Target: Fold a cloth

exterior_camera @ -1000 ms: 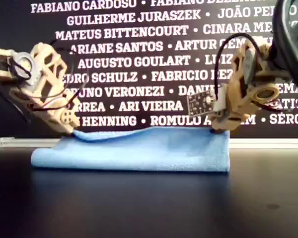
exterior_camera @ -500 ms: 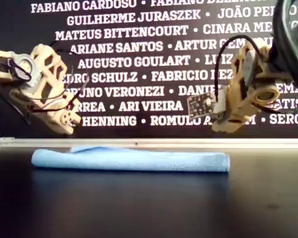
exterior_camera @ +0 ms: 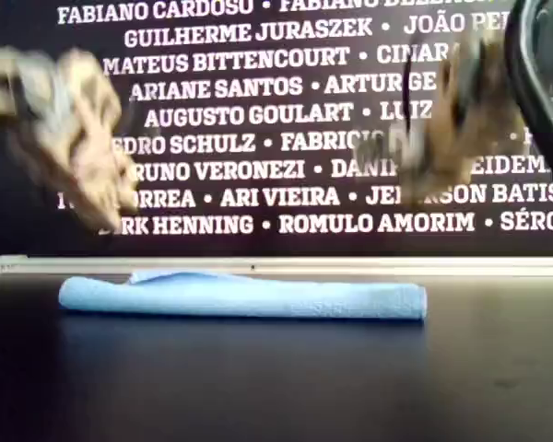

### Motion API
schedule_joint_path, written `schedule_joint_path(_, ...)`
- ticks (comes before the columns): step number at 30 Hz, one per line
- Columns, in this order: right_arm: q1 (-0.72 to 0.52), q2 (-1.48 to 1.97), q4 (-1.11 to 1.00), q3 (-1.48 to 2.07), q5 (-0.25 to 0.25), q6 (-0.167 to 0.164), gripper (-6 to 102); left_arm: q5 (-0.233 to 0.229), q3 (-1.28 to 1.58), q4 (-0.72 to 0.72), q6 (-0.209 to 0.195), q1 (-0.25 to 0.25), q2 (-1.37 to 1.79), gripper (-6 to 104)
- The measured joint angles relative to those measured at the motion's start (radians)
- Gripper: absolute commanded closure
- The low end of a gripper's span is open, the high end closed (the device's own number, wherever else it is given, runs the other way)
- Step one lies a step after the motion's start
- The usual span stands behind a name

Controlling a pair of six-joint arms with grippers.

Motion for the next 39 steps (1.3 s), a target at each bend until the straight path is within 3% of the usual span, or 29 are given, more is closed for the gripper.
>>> schedule_joint_path(5, 0.000, 0.282, 0.377, -0.005, 0.002, 0.002, 30, -0.097, -0.002, 0.334, -0.017, -0.005, 0.282, 42)
schedule_joint_path(8, 0.003, 0.414, 0.540, -0.012, 0.002, -0.002, 30, -0.114, -0.003, 0.523, -0.095, -0.029, 0.439, 42)
schedule_joint_path(11, 0.003, 0.526, 0.597, -0.012, 0.002, -0.002, 30, -0.115, -0.008, 0.670, -0.212, -0.064, 0.580, 42)
schedule_joint_path(15, -0.003, 0.707, 0.615, -0.012, 0.002, -0.002, 30, -0.115, 0.023, 0.707, -0.311, -0.072, 0.790, 42)
schedule_joint_path(20, -0.072, 1.055, 0.615, 0.158, 0.002, -0.002, 30, -0.121, 0.275, 0.709, -0.333, -0.072, 1.163, 42)
schedule_joint_path(25, -0.109, 1.462, 0.615, 0.551, -0.008, -0.012, 30, -0.115, 0.703, 0.709, -0.350, -0.049, 1.560, 42)
schedule_joint_path(28, -0.127, 1.615, 0.589, 0.839, 0.008, -0.012, 30, -0.115, 0.943, 0.681, -0.337, -0.046, 1.726, 42)
schedule_joint_path(33, -0.147, 1.695, 0.325, 1.295, 0.008, -0.012, 30, -0.118, 1.315, 0.382, -0.325, -0.035, 1.798, 42)
schedule_joint_path(35, -0.195, 1.697, 0.175, 1.454, 0.009, -0.018, 30, -0.118, 1.480, 0.232, -0.302, -0.035, 1.809, 42)
schedule_joint_path(37, -0.253, 1.694, 0.040, 1.608, 0.009, -0.037, 30, -0.118, 1.624, 0.091, -0.273, -0.035, 1.829, 42)
schedule_joint_path(39, -0.279, 1.700, -0.064, 1.743, 0.006, -0.086, 30, -0.118, 1.747, -0.020, -0.241, -0.035, 1.850, 42)
